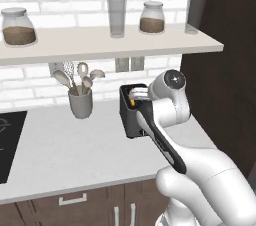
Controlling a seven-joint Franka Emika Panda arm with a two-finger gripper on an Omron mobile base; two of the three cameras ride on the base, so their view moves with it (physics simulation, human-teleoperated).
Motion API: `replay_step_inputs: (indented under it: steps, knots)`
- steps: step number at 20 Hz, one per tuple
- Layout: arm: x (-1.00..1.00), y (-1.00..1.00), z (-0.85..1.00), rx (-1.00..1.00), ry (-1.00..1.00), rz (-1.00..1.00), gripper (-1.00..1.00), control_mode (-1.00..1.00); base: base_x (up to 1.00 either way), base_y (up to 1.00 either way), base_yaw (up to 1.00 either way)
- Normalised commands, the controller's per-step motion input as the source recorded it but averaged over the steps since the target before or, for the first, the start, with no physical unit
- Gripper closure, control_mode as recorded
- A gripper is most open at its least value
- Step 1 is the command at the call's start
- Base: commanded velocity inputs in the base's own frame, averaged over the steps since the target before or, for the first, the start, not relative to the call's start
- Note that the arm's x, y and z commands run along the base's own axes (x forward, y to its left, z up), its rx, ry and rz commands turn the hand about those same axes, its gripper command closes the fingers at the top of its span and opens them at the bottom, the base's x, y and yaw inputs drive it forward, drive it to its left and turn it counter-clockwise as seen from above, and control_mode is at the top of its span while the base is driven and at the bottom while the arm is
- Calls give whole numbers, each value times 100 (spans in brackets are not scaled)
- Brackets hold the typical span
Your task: Start the toaster. Once the lever pops up, take the bread to the plate on the dining counter.
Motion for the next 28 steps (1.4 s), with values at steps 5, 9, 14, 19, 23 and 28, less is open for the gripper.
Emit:
replay_step_inputs:
  steps: [5, 9, 14, 19, 23, 28]
  knots:
    - [0, 0, 0, 0, 0, 0, -100, -100, 0, 0, 0]
    - [0, 0, 0, 0, 0, 0, -100, -100, 0, 0, 0]
    - [0, 0, 0, 0, 0, 0, -100, -100, 0, 0, 0]
    - [0, 0, 0, 0, 0, 0, -100, -100, 0, 0, 0]
    - [0, 0, 0, 0, 0, 0, -100, -100, 0, 0, 0]
    - [0, 0, 0, 0, 0, 0, -100, -100, 0, 0, 0]
